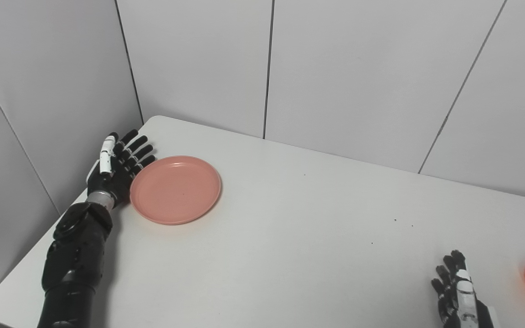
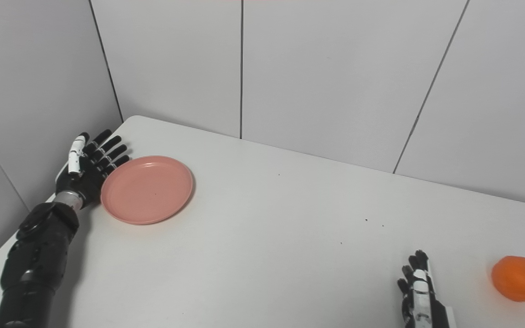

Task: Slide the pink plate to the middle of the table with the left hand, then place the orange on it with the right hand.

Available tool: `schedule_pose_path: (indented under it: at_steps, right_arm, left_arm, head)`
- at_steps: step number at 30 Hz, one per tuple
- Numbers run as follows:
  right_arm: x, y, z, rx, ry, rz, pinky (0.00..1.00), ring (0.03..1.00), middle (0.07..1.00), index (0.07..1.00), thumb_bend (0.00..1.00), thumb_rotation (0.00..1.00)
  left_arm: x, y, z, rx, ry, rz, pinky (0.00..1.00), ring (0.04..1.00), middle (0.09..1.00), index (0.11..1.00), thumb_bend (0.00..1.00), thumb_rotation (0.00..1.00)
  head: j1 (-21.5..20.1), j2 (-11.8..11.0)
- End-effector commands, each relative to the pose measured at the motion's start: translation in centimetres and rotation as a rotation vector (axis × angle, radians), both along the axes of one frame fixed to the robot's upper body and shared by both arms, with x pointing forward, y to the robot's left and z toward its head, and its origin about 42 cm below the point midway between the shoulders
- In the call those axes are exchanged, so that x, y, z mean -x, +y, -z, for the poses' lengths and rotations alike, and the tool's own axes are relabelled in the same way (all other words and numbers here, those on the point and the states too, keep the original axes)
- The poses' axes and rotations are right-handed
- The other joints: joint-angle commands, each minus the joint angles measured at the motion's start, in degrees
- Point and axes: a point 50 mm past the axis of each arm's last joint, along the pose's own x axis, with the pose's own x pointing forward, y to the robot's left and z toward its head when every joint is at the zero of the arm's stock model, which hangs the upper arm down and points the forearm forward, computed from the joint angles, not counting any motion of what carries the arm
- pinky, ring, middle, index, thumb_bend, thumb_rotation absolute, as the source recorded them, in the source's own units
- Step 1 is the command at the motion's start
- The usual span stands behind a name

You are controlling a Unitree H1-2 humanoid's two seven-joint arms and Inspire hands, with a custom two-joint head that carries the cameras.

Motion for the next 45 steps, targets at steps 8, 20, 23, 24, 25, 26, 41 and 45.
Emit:
schedule_pose_path:
  at_steps: [8, 20, 23, 24, 25, 26, 41, 45]
  right_arm:
    - [-0.4, 0.1, -1.4, -0.010, -0.053, -0.004, 1.00, 1.000, 1.000, 1.000, 0.13, 1.00]
    - [-0.4, 0.1, -1.3, -0.013, -0.055, 0.000, 1.00, 1.000, 1.000, 1.000, 0.14, 1.00]
    - [-0.4, 0.2, -1.3, -0.013, -0.059, -0.002, 1.00, 0.998, 1.000, 1.000, 0.14, 1.00]
    - [-0.4, 0.2, -1.3, -0.012, -0.060, -0.003, 1.00, 0.998, 1.000, 1.000, 0.14, 1.00]
    - [-0.4, 0.2, -1.3, -0.011, -0.061, -0.003, 1.00, 0.999, 1.000, 1.000, 0.14, 1.00]
    - [-0.4, 0.2, -1.3, -0.012, -0.059, -0.003, 1.00, 0.999, 1.000, 1.000, 0.14, 1.00]
    - [-0.5, 0.7, -1.2, 0.000, -0.059, -0.012, 1.00, 1.000, 1.000, 1.000, 0.15, 1.00]
    - [-0.4, 0.8, -1.2, -0.007, -0.061, -0.014, 1.00, 1.000, 1.000, 1.000, 0.15, 1.00]
  left_arm:
    - [-1.2, -1.4, -0.7, -0.010, -0.011, 0.056, 0.75, 0.781, 0.794, 0.798, 0.32, 1.00]
    - [-1.2, -3.3, -0.3, -0.006, -0.003, 0.109, 0.71, 0.751, 0.772, 0.784, 0.32, 1.00]
    - [-1.1, -3.5, -0.3, 0.011, 0.001, 0.115, 0.71, 0.744, 0.765, 0.775, 0.32, 1.00]
    - [-1.1, -3.6, -0.2, 0.012, -0.002, 0.121, 0.71, 0.743, 0.764, 0.774, 0.32, 1.00]
    - [-1.1, -3.5, -0.1, 0.013, -0.007, 0.128, 0.71, 0.746, 0.768, 0.777, 0.32, 1.00]
    - [-1.1, -3.3, 0.1, 0.014, -0.010, 0.135, 0.71, 0.751, 0.773, 0.780, 0.33, 1.00]
    - [-1.3, -5.4, 0.1, 0.040, -0.007, 0.173, 0.70, 0.750, 0.766, 0.771, 0.32, 1.00]
    - [-1.2, -6.3, 0.0, 0.042, 0.006, 0.189, 0.73, 0.769, 0.788, 0.785, 0.32, 1.00]
  head:
    - [-0.12, 0.11]
    - [-0.38, 0.38]
    - [-0.57, 0.37]
    - [-0.63, 0.41]
    - [-0.63, 0.41]
    - [-0.72, 0.46]
    - [-1.87, 0.75]
    - [-2.12, 0.88]
